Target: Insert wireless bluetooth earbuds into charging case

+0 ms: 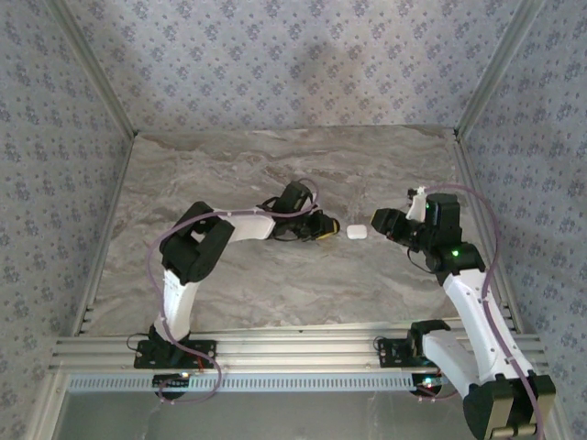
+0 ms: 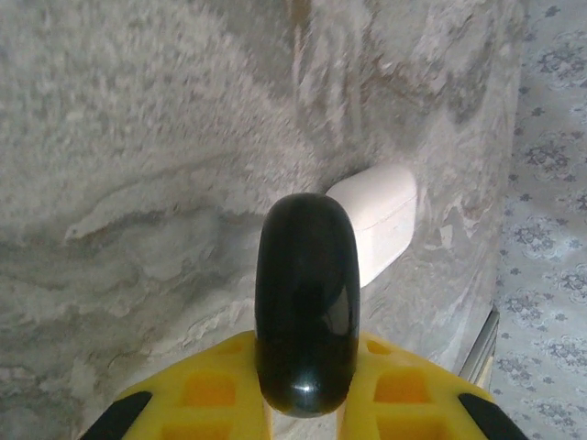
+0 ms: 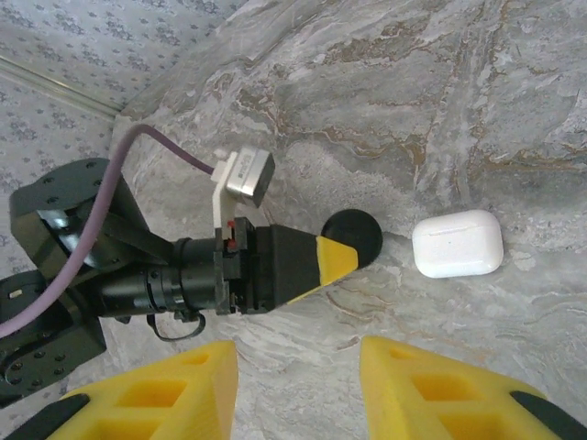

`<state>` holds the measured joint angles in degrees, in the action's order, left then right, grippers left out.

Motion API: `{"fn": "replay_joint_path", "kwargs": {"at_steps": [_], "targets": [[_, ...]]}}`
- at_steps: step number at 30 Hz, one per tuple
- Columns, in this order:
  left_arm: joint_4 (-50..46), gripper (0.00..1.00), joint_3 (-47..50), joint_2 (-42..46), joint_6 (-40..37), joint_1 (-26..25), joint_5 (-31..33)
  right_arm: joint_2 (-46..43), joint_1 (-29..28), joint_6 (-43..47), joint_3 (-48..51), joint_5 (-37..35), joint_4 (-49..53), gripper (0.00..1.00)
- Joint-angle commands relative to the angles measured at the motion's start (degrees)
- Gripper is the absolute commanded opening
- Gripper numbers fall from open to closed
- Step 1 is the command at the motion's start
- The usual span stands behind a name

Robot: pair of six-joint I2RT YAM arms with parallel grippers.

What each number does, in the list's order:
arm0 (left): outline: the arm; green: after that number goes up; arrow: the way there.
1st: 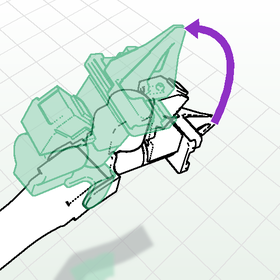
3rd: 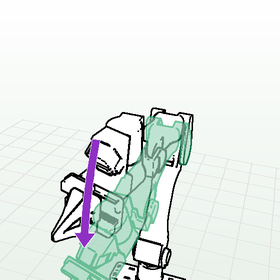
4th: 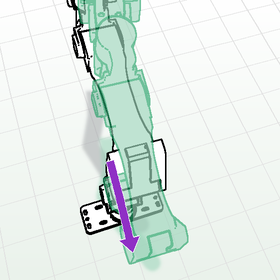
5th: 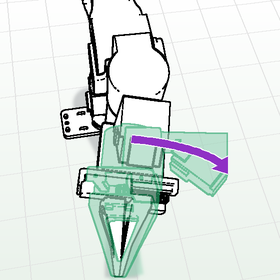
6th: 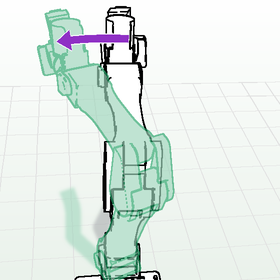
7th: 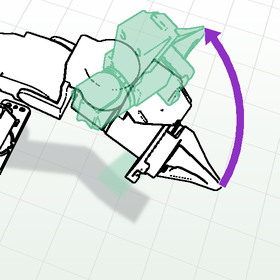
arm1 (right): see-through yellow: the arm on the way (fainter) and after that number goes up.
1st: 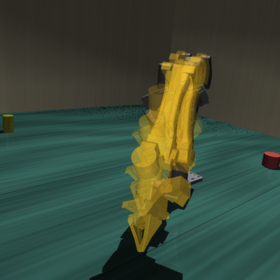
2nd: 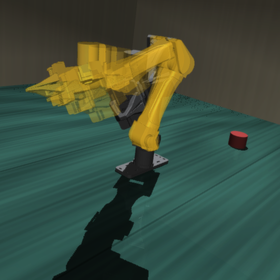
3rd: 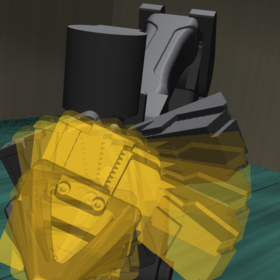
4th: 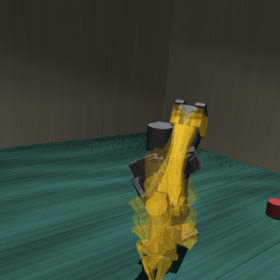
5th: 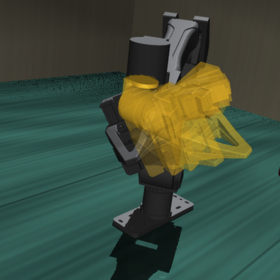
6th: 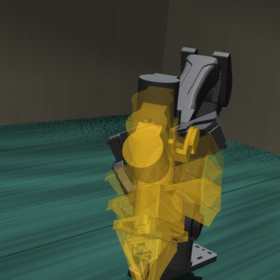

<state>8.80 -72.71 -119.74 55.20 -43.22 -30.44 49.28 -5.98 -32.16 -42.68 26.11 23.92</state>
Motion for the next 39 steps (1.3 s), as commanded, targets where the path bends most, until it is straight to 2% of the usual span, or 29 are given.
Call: {"fn": "replay_joint_path", "kwargs": {"at_steps": [1, 10, 19, 25, 32, 34, 37, 38, 39], "targets": [[-1.21, 0.15, -2.36, -0.92, 1.53, -1.05, -2.09, -0.80, 0.34, -1.23, 0.93, -0.01, -0.30, 0.41], [-3.55, 0.19, -2.75, -1.62, 2.02, -1.09, -0.05, -0.83, 0.36, -1.38, 0.93, 0.15, -0.20, 0.41], [-8.34, 0.37, -4.25, -2.25, 0.52, -1.08, 1.40, -1.37, 0.51, -1.31, 0.77, 0.25, 0.50, 0.40], [-14.98, 0.47, -6.13, -0.42, -3.52, -0.94, 3.65, -1.77, 0.78, -1.14, 0.58, 0.12, 1.08, 0.41], [-27.65, 0.61, -7.46, 6.80, -13.07, 0.80, 10.77, -1.80, 1.05, -0.26, 0.95, -0.96, 1.03, 0.43], [-31.18, 0.66, -7.12, 10.16, -16.37, 1.82, 14.16, -1.81, 1.13, 0.95, 1.12, -2.11, 0.75, 0.46], [-36.34, 0.73, -6.05, 17.10, -21.92, 4.50, 21.76, -1.69, 1.64, 4.63, 2.50, -6.26, -1.34, 0.62], [-37.28, 0.76, -5.16, 20.04, -23.51, 5.91, 24.74, -1.69, 1.91, 6.62, 3.57, -7.80, -2.97, 0.98], [-37.78, 0.80, -4.13, 23.24, -25.02, 7.36, 27.59, -1.60, 2.38, 9.48, 4.93, -9.79, -5.56, 1.00]]}}
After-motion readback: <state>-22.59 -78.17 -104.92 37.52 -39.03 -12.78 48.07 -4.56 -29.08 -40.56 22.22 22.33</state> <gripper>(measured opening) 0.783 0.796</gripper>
